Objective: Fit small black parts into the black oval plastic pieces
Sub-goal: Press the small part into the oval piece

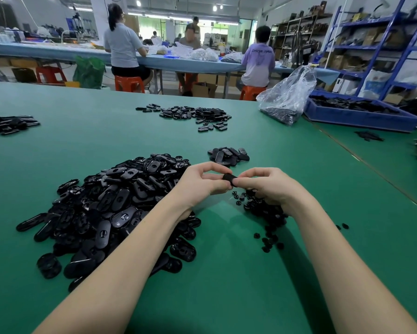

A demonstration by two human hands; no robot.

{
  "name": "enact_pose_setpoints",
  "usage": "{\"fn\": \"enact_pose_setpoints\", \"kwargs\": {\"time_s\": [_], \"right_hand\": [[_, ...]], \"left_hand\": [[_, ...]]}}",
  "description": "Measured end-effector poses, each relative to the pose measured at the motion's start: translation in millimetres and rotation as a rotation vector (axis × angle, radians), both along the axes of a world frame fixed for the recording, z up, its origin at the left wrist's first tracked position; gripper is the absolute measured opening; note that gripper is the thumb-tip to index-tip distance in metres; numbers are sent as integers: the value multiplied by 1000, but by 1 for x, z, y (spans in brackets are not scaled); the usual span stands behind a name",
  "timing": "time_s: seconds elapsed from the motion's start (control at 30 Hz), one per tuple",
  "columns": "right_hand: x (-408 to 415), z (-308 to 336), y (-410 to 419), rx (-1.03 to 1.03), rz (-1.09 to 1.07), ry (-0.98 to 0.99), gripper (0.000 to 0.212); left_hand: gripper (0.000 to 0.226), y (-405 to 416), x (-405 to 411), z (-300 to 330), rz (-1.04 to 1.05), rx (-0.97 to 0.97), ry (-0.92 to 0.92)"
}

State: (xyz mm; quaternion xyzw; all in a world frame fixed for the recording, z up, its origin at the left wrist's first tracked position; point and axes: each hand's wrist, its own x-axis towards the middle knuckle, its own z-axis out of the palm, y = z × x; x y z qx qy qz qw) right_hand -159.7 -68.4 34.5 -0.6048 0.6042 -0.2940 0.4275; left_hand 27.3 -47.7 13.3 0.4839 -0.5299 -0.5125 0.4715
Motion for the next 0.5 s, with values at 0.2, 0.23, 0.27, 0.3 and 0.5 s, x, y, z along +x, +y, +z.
{"fn": "enact_pose_setpoints", "kwargs": {"time_s": [0.2, 0.23, 0.27, 0.3, 0.5], "right_hand": [[-2, -2, -3, -39, 67, -81, 22], [-1, -3, -4, -51, 79, -89, 22], [-1, -3, -4, -64, 90, -96, 20], [0, -3, -4, -79, 101, -100, 18], [5, -2, -5, -140, 103, -73, 11]], "left_hand": [[24, -1, 1, 3, -41, 76, 160], [22, -1, 0, 2, -36, 77, 175], [20, -1, -1, 2, -29, 74, 189], [20, -1, -2, 1, -25, 69, 196], [19, -2, -4, 0, 35, 53, 179]]}}
